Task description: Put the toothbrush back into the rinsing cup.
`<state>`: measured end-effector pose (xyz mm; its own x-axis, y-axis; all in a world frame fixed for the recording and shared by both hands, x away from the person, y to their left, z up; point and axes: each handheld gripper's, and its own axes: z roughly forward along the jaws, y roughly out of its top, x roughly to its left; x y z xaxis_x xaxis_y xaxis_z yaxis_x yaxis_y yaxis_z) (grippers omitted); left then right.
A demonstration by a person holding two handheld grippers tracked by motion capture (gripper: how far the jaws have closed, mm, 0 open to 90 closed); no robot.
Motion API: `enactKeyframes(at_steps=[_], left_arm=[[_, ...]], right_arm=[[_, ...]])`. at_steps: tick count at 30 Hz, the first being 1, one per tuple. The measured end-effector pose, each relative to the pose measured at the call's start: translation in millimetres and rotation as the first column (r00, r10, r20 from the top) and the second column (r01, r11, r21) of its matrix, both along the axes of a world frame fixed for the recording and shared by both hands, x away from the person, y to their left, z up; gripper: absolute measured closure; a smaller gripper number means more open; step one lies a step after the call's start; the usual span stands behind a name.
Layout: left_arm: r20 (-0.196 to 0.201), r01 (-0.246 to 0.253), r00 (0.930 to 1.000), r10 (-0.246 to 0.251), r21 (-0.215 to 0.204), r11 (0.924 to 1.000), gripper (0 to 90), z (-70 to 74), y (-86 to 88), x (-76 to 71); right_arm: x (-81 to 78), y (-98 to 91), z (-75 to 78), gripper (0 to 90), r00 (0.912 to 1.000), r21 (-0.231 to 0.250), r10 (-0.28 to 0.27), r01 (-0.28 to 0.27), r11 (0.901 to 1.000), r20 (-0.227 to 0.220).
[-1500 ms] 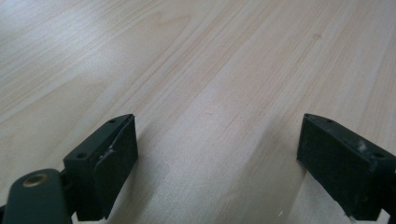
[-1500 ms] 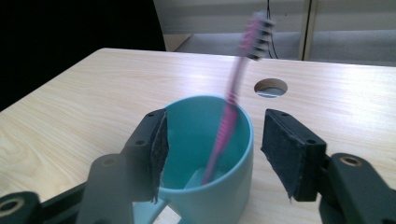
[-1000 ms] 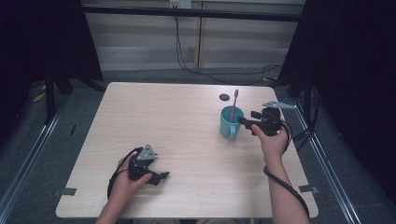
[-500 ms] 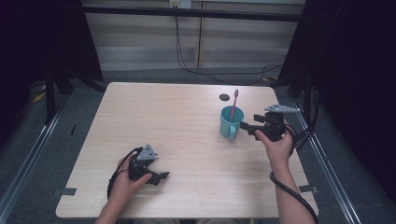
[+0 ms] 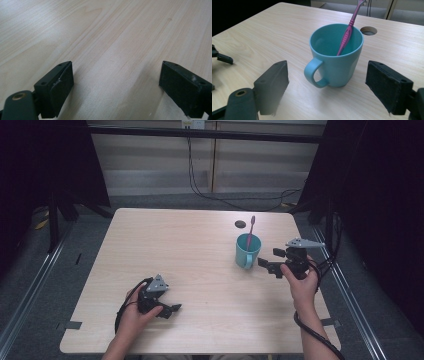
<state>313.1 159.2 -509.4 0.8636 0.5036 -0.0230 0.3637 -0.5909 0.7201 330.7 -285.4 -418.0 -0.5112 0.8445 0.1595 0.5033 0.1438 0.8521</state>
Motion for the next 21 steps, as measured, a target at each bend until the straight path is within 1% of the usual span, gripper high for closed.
enactKeyframes(at_steps=[3, 5, 6, 7, 8, 10, 13, 17, 21], left_arm=[[0.000, -0.001, 1.0000, 0.001, -0.001, 1.0000, 12.1, -0.1, 0.0, 0.0], [-0.001, 0.000, 1.0000, 0.000, -0.001, 1.0000, 12.0, 0.0, 0.0, 0.0], [0.000, 0.000, 1.0000, 0.000, 0.000, 1.0000, 12.1, 0.0, 0.0, 0.0], [0.000, 0.000, 1.0000, 0.000, 0.000, 1.0000, 12.0, 0.0, 0.0, 0.0], [0.000, 0.000, 1.0000, 0.000, -0.001, 1.0000, 12.1, 0.0, 0.0, 0.0], [-0.001, 0.000, 1.0000, 0.000, -0.001, 1.0000, 12.0, 0.0, 0.0, -0.1], [-0.001, 0.000, 1.0000, 0.000, -0.001, 1.0000, 12.0, 0.0, 0.0, 0.0], [-0.001, -0.001, 1.0000, 0.001, -0.002, 1.0000, 12.0, -0.1, -0.1, -0.1], [-0.001, -0.001, 1.0000, 0.001, -0.001, 1.0000, 12.0, 0.0, 0.0, 0.0]], right_arm=[[-3.5, -0.3, 0.2, 17.4, 0.9999, 0.000, 0.012, -0.012, 0.9999, 0.004], [-6.1, 0.0, -0.2, 16.9, 0.9997, -0.011, 0.025, -0.025, 0.9996, 0.008], [-7.4, 0.4, -0.7, 16.9, 0.9995, -0.011, 0.029, -0.029, 0.9995, 0.013], [-8.8, 0.7, -1.3, 16.9, 0.9993, -0.001, 0.035, -0.035, 0.9994, 0.012], [-9.8, 1.1, -2.4, 16.8, 0.9990, -0.003, 0.043, -0.043, 0.9991, 0.009], [-12.4, 2.1, -4.1, 16.5, 0.9985, -0.015, 0.055, -0.055, 0.9984, 0.008], [-16.5, 2.1, -7.4, 16.2, 0.9981, -0.005, 0.060, -0.060, 0.9982, 0.008], [-21.1, 1.1, -11.4, 16.2, 0.9976, -0.015, 0.069, -0.069, 0.9975, -0.001], [-25.3, 0.0, -14.5, 16.2, 0.9970, -0.013, 0.077, -0.077, 0.9970, -0.003]])
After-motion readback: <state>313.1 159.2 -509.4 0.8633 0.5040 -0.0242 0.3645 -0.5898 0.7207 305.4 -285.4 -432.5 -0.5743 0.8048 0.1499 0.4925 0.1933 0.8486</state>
